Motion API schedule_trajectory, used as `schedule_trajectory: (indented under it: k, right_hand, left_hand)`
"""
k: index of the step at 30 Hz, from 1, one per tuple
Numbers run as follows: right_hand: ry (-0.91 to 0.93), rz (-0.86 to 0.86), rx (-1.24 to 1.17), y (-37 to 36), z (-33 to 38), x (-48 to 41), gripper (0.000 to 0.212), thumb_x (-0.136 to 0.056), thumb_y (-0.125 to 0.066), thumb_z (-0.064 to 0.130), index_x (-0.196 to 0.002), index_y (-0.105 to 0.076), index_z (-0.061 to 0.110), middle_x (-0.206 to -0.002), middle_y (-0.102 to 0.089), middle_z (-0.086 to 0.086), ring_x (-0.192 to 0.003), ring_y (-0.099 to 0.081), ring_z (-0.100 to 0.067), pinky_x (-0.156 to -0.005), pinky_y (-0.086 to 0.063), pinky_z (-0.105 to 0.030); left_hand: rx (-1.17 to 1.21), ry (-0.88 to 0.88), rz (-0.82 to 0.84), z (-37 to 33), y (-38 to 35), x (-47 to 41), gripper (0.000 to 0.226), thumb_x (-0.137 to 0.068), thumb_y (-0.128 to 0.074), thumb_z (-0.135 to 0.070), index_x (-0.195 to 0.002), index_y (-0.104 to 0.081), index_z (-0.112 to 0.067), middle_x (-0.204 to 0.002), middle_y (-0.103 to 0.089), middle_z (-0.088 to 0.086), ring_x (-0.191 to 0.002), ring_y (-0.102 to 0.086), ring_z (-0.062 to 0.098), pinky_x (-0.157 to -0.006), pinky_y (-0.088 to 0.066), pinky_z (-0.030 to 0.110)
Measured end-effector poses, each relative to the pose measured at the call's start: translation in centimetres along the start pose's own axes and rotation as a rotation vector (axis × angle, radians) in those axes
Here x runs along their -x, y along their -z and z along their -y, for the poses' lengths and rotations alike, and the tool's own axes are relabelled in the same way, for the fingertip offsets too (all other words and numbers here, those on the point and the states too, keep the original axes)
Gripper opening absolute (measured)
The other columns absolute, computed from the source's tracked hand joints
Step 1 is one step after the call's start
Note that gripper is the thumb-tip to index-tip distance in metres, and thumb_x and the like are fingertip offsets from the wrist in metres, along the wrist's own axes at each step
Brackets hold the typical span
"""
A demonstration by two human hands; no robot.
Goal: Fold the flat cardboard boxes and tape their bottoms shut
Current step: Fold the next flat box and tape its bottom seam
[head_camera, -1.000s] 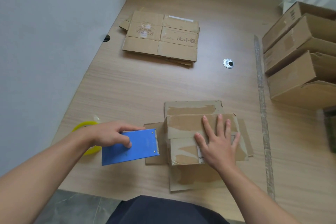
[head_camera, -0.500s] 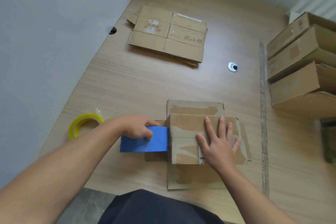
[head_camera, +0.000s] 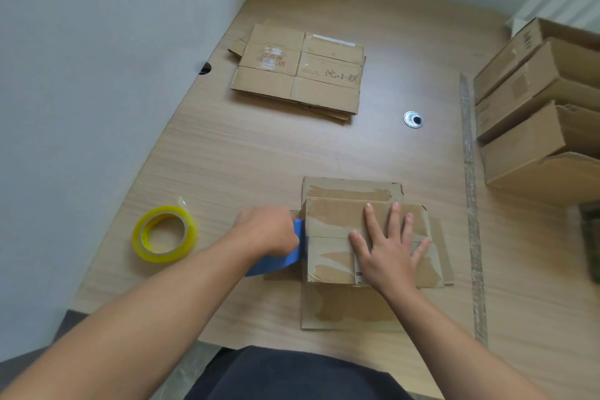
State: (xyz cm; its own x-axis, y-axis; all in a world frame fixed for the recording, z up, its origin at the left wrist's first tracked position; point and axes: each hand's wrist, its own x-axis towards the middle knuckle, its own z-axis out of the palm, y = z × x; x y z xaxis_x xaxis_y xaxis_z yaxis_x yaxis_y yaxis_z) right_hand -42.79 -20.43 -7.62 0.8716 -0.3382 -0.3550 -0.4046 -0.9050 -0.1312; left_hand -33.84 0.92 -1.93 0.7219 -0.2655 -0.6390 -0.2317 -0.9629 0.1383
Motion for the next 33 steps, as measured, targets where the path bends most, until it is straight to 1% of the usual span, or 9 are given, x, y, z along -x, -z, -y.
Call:
schedule_trajectory:
  k: [4, 6, 9, 12, 17, 22, 26, 29, 33]
  right_hand:
    - [0.041, 0.026, -0.008, 1.1, -0.4, -0.7, 0.066, -0.092, -0.018, 0.075, -0.151, 0.002, 0.056, -0.163, 0.023, 0.005, -0.149, 0.026, -0.024, -0.114, 0.016, -0.062]
    - [0.083, 0.018, 0.015, 2.1, -0.4, -1.2, 0.064, -0.095, -0.027, 0.07, -0.153, -0.004, 0.053, -0.165, 0.016, 0.003, -0.151, 0.02, -0.026, -0.115, 0.011, -0.062]
    - [0.137, -0.134, 0.067, 2.7, 1.2, -0.6, 0.061, -0.095, -0.035, 0.064, -0.151, -0.019, 0.046, -0.164, -0.012, -0.004, -0.148, -0.008, -0.03, -0.117, -0.011, -0.056]
    - [0.192, -0.179, 0.024, 1.7, 4.0, 1.1, 0.068, -0.089, -0.033, 0.073, -0.149, -0.024, 0.042, -0.143, -0.031, -0.005, -0.129, -0.027, -0.028, -0.101, -0.024, -0.047]
    - [0.24, -0.052, 0.106, 0.2, 5.7, 1.7, 0.085, -0.085, -0.036, 0.077, -0.154, -0.009, 0.036, -0.156, -0.006, -0.015, -0.137, -0.013, -0.035, -0.11, -0.016, -0.054]
    - [0.386, 0.069, 0.189, 1.3, 4.2, 0.9, 0.076, -0.092, -0.046, 0.053, -0.154, -0.007, 0.036, -0.163, 0.007, -0.012, -0.145, -0.002, -0.04, -0.116, -0.009, -0.058]
    - [0.37, 0.124, 0.251, 2.0, 2.7, 0.6, 0.073, -0.092, -0.047, 0.041, -0.151, -0.004, 0.049, -0.163, 0.017, -0.006, -0.147, 0.017, -0.043, -0.108, -0.001, -0.073]
    - [0.304, 0.122, 0.192, 1.4, 1.9, 1.0, 0.071, -0.094, -0.043, 0.056, -0.143, 0.007, 0.062, -0.162, 0.024, -0.004, -0.147, 0.021, -0.043, -0.103, -0.003, -0.076]
    - [0.319, 0.028, 0.154, 0.1, 1.7, 1.2, 0.063, -0.095, -0.037, 0.068, -0.145, 0.001, 0.061, -0.164, 0.018, -0.005, -0.148, 0.017, -0.043, -0.103, -0.004, -0.079]
  left_hand:
    - [0.075, 0.018, -0.061, 0.4, -1.4, 0.7, 0.032, -0.079, -0.046, -0.033, -0.109, -0.057, -0.034, -0.111, -0.066, -0.001, -0.102, -0.06, 0.028, -0.071, -0.04, 0.033]
    - [0.137, 0.024, -0.075, 1.9, -1.3, 1.3, 0.045, -0.078, -0.046, -0.038, -0.122, -0.053, -0.044, -0.114, -0.066, -0.006, -0.102, -0.06, 0.026, -0.072, -0.043, 0.033]
    - [0.19, 0.073, -0.138, 4.2, -0.7, 2.1, 0.06, -0.081, -0.047, -0.04, -0.139, -0.04, -0.052, -0.121, -0.064, -0.009, -0.1, -0.059, 0.022, -0.073, -0.046, 0.031]
    - [0.291, 0.115, -0.207, 5.6, 0.1, 2.9, 0.064, -0.079, -0.045, -0.04, -0.141, -0.035, -0.056, -0.113, -0.064, -0.01, -0.092, -0.059, 0.019, -0.072, -0.051, 0.031]
    - [0.389, 0.116, -0.32, 6.4, 0.7, 3.8, 0.067, -0.082, -0.05, -0.039, -0.143, -0.029, -0.06, -0.106, -0.063, -0.01, -0.087, -0.058, 0.016, -0.071, -0.05, 0.031]
    - [0.435, 0.039, -0.369, 6.8, -0.1, 4.4, 0.067, -0.087, -0.055, -0.041, -0.144, -0.027, -0.062, -0.113, -0.066, -0.011, -0.092, -0.06, 0.017, -0.082, -0.052, 0.037]
    - [0.453, 0.011, -0.416, 7.1, -1.0, 4.9, 0.068, -0.089, -0.059, -0.036, -0.143, -0.028, -0.063, -0.116, -0.067, -0.011, -0.094, -0.061, 0.019, -0.083, -0.052, 0.038]
    - [0.453, -0.009, -0.441, 7.2, -1.3, 5.1, 0.069, -0.089, -0.061, -0.036, -0.143, -0.027, -0.064, -0.117, -0.067, -0.014, -0.094, -0.062, 0.018, -0.084, -0.052, 0.038]
    - [0.43, -0.046, -0.473, 6.8, -1.3, 5.1, 0.07, -0.089, -0.063, -0.04, -0.142, -0.026, -0.065, -0.115, -0.067, -0.014, -0.093, -0.062, 0.018, -0.084, -0.051, 0.036]
